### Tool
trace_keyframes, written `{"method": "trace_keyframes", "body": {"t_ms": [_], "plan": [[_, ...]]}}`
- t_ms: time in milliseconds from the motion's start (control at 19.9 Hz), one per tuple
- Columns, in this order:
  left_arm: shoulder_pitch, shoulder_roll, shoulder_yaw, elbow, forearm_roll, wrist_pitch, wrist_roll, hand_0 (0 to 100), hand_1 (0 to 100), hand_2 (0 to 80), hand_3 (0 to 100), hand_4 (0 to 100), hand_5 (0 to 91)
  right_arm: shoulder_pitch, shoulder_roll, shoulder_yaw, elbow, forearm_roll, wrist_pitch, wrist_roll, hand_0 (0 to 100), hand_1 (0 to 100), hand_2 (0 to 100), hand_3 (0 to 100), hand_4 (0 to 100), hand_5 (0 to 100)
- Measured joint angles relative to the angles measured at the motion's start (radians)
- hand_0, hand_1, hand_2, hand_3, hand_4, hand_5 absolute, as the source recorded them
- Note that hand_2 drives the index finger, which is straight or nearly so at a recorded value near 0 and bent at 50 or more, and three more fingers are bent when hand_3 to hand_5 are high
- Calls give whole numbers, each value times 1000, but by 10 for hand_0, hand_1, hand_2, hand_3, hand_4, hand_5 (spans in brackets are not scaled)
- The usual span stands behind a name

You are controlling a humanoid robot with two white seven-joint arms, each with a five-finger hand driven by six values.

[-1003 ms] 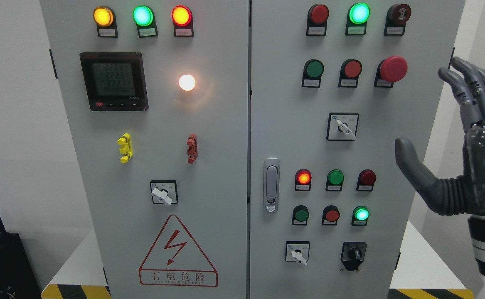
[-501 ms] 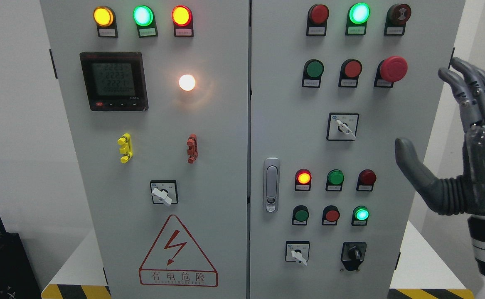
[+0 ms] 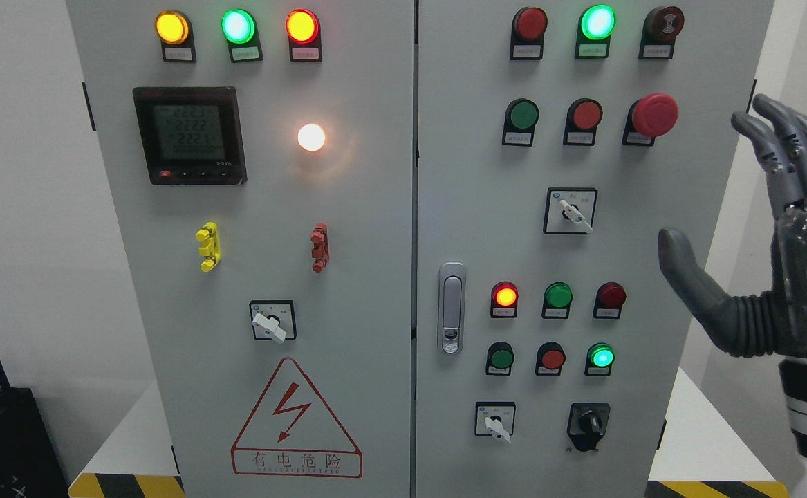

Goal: Rotate and turn off gray switch

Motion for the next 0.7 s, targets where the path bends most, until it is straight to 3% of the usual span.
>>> {"method": "trace_keyframes", "body": {"t_ms": [301, 451, 702], "plan": [[0, 0, 0, 0, 0, 0, 1, 120, 389, 0, 0, 0, 0, 0, 1, 0, 0, -1, 0, 0, 354, 266, 0, 287, 180, 182], [0, 0, 0, 0, 0, 0, 3, 120, 389, 0, 0, 0, 0, -1, 1, 0, 2, -1, 1, 0, 355, 267, 0, 331, 207, 239], [0, 0, 0, 0, 0, 0, 3, 120, 389, 0, 0, 0, 0, -2, 3, 2, 8, -2, 5, -1, 377, 259, 23, 460, 399, 565]]}}
